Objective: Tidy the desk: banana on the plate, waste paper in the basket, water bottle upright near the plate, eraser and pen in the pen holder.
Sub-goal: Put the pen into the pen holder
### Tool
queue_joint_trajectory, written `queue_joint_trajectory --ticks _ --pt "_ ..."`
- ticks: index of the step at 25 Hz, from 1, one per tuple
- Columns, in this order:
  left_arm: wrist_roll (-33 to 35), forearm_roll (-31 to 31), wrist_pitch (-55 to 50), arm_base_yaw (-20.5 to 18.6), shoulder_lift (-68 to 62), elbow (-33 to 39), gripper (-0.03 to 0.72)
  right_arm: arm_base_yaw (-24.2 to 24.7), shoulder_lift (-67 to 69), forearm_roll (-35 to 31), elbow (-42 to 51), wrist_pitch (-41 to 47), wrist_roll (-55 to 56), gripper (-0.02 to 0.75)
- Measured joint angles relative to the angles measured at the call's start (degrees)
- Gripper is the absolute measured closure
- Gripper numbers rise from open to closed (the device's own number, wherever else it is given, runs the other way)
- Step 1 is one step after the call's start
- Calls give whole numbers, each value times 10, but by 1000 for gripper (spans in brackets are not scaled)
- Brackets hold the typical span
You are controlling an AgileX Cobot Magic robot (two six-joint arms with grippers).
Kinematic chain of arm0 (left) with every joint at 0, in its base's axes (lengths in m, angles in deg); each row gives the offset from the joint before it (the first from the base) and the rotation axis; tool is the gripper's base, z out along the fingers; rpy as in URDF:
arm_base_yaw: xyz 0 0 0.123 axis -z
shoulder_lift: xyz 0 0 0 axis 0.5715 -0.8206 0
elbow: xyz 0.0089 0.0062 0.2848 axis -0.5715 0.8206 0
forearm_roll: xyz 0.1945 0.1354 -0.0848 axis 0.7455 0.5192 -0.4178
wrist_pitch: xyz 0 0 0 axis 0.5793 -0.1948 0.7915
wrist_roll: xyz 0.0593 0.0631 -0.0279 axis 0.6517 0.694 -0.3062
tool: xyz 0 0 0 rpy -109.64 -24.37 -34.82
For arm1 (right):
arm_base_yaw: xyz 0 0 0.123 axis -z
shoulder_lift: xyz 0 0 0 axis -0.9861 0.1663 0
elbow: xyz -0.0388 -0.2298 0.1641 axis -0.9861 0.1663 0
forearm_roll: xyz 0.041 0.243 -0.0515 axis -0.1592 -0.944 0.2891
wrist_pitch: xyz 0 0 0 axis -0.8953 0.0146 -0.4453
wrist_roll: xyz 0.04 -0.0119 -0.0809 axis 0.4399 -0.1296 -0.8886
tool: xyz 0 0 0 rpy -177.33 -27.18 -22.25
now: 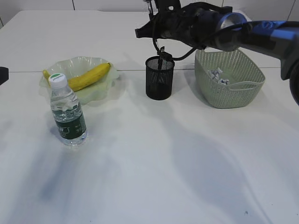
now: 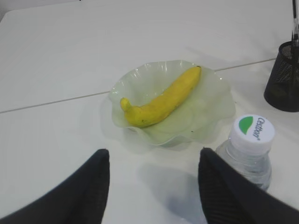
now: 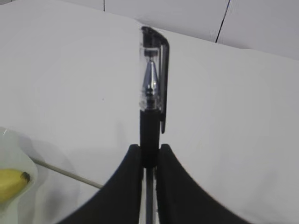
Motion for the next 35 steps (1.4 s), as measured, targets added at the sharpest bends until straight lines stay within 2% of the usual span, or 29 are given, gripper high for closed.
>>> queue_joint_trajectory --ticks 20,28,35 --pt "0 0 0 0 0 0 258 7 0 21 9 -48 0 694" --pt "0 0 0 0 0 0 259 7 1 26 51 -87 0 694" --pt "0 0 -1 0 0 0 259 19 1 28 53 -114 0 694"
